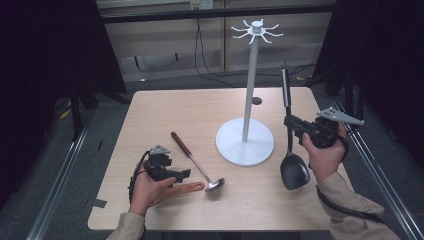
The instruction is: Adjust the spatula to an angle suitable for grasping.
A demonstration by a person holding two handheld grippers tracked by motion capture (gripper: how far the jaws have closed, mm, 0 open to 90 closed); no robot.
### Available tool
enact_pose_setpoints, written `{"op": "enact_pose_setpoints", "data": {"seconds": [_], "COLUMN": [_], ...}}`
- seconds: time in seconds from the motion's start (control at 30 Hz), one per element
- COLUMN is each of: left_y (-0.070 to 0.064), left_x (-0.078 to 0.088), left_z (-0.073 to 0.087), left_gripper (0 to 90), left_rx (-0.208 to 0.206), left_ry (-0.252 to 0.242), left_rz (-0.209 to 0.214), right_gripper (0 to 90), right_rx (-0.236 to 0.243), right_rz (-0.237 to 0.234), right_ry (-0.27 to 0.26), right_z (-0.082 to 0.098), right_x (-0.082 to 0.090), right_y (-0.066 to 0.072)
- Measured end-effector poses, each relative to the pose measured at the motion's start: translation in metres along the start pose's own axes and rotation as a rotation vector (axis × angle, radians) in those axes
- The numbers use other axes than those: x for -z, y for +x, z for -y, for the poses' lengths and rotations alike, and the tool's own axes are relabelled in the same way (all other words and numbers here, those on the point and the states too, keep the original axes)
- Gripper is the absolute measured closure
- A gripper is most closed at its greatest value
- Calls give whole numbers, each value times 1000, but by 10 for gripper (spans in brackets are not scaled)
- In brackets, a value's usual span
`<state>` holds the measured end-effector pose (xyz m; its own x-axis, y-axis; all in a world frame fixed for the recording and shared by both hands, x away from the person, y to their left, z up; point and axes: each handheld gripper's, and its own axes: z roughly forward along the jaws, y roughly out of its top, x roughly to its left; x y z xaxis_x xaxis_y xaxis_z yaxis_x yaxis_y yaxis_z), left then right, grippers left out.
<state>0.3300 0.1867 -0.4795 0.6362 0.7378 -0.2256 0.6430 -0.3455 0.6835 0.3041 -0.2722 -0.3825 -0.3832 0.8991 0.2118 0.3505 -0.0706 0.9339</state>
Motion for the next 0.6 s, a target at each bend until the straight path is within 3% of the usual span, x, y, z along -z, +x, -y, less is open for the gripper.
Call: {"op": "enact_pose_setpoints", "data": {"seconds": [0.6], "left_y": [-2], "left_x": [-3], "left_z": [-1], "left_gripper": [88], "left_rx": [-8], "left_ry": [8], "left_rz": [10], "right_gripper": [760], "right_rx": [31], "right_rz": [-41], "right_ry": [-47], "right_z": [-13], "right_x": [18], "right_y": [19]}}
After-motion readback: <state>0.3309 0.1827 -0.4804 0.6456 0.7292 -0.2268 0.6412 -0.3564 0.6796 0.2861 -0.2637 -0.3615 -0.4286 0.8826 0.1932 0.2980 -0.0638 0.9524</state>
